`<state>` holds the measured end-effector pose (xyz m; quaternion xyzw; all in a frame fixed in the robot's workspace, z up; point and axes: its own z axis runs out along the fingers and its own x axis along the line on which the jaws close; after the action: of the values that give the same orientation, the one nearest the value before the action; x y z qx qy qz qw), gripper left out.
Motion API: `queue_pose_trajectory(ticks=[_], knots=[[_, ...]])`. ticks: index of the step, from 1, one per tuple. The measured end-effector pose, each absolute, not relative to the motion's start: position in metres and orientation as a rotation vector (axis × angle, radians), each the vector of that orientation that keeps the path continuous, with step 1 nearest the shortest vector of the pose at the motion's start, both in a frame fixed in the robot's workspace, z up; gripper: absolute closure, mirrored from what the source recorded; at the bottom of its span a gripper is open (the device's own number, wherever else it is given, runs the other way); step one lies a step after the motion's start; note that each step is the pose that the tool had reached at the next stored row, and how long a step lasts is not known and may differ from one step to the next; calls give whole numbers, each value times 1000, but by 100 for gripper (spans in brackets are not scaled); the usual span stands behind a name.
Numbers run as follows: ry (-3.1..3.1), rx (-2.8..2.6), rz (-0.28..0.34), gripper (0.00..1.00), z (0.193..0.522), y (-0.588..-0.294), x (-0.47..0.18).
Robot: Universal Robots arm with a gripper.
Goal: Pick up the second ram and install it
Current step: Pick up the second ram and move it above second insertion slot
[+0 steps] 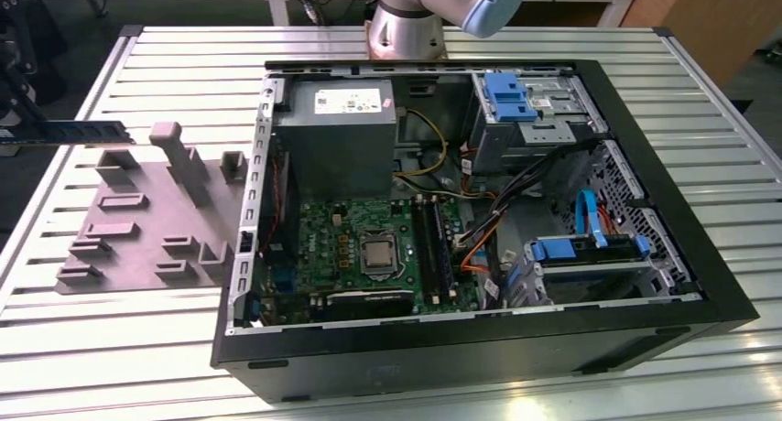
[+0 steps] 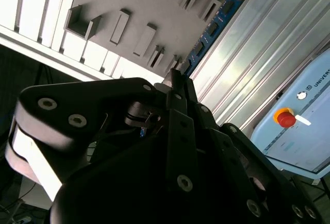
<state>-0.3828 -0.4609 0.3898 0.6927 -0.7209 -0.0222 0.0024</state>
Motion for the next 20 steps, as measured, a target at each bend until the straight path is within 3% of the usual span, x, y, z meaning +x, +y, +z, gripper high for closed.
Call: queue_pose_trajectory(ticks=[20], knots=[[-2261,2173,-70,86,390,-461,-368]])
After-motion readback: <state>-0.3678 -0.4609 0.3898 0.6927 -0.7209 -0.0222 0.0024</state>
